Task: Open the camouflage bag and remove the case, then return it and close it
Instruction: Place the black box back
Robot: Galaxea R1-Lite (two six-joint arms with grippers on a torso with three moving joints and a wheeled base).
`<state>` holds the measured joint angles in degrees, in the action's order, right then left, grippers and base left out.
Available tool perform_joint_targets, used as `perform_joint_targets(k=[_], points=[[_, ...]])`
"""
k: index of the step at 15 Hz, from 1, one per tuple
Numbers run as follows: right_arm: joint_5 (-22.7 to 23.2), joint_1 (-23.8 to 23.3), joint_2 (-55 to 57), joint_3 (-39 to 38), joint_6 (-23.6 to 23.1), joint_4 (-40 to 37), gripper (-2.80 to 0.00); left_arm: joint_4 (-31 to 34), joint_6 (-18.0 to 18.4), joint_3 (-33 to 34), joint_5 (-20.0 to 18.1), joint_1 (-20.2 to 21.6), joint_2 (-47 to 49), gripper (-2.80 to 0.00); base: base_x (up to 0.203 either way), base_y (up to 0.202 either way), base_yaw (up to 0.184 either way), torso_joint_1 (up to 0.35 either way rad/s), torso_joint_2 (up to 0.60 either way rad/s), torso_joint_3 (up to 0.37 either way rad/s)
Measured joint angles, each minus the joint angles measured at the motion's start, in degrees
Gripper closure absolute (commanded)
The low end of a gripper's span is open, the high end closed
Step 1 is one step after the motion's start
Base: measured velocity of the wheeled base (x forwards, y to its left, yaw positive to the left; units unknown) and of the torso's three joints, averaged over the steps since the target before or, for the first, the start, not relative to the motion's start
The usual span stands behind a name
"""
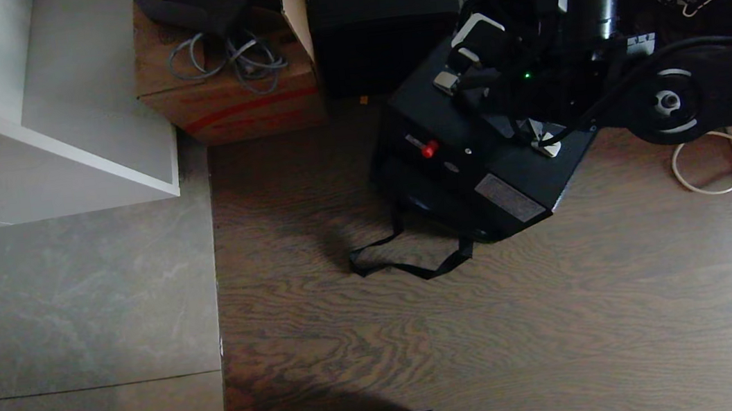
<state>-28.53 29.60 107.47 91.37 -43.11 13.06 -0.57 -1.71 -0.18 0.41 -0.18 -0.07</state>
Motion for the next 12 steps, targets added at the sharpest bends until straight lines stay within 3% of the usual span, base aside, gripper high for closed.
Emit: perform_joint_targets(k=[12], points=[[0.0, 0.0, 2.6, 0.3, 1.4, 0.5, 0.00, 0.0, 0.0, 0.0, 0.0, 0.0, 0.0, 0.00, 0.000, 0.000, 0.000, 0.000, 0.00, 0.000]])
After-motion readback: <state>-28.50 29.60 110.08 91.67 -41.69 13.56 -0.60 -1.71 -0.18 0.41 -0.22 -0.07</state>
